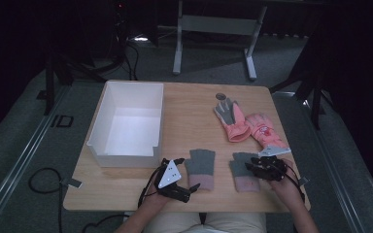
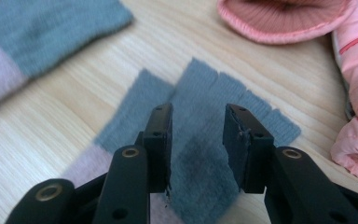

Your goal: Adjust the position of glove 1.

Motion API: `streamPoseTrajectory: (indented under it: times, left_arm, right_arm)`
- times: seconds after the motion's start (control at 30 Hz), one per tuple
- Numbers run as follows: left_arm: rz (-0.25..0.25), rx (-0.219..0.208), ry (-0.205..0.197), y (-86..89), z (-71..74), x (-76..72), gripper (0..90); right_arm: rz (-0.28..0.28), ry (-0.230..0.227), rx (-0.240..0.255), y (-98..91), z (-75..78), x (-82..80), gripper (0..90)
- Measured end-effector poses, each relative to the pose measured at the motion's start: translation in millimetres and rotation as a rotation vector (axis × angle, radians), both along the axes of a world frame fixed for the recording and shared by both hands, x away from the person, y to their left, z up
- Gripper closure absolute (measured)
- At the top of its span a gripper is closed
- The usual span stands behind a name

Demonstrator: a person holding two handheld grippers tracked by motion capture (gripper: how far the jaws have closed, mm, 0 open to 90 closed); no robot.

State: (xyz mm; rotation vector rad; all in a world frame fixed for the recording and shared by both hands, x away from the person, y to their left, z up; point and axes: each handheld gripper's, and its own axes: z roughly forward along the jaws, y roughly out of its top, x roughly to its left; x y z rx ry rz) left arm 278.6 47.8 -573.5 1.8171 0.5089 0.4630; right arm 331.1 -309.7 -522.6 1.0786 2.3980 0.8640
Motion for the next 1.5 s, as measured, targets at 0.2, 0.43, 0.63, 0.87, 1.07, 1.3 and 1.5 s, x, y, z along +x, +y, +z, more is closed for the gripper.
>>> streamPoseTrajectory:
  times: [0.2, 0.43, 0.63, 0.87, 1.07, 1.3, 1.5]
  left_arm:
    - [0.009, 0.005, -0.004, -0.1, 0.0, -0.4, 0.0]
    - [0.006, 0.003, -0.002, 0.2, -0.1, -0.2, 0.0]
    - [0.018, 0.008, -0.003, 0.2, 0.0, -0.4, 0.0]
    - [0.008, 0.005, 0.003, 0.7, 0.0, 0.2, 0.0]
    - [0.008, 0.005, 0.002, 0.6, 0.0, 0.0, 0.0]
    - [0.006, 0.011, 0.017, -0.5, 0.3, -1.6, 0.0]
    - [0.005, -0.004, 0.000, 0.7, 1.1, -3.0, 0.0]
  right_arm:
    - [0.028, 0.035, -0.038, -1.4, -9.0, 0.5, 62.4]
    - [0.016, 0.062, -0.028, -4.9, -21.0, 1.2, 63.0]
    - [-0.037, 0.060, -0.009, -2.9, -23.5, -1.7, 73.1]
    - [-0.095, 0.056, -0.027, 5.3, -22.9, -5.9, 83.7]
    - [-0.143, 0.069, -0.013, 7.8, -19.1, -7.4, 85.2]
    - [-0.137, 0.014, 0.058, 18.9, 18.8, -9.4, 85.3]
    - [-0.107, -0.039, 0.111, 36.9, 52.3, -12.1, 85.3]
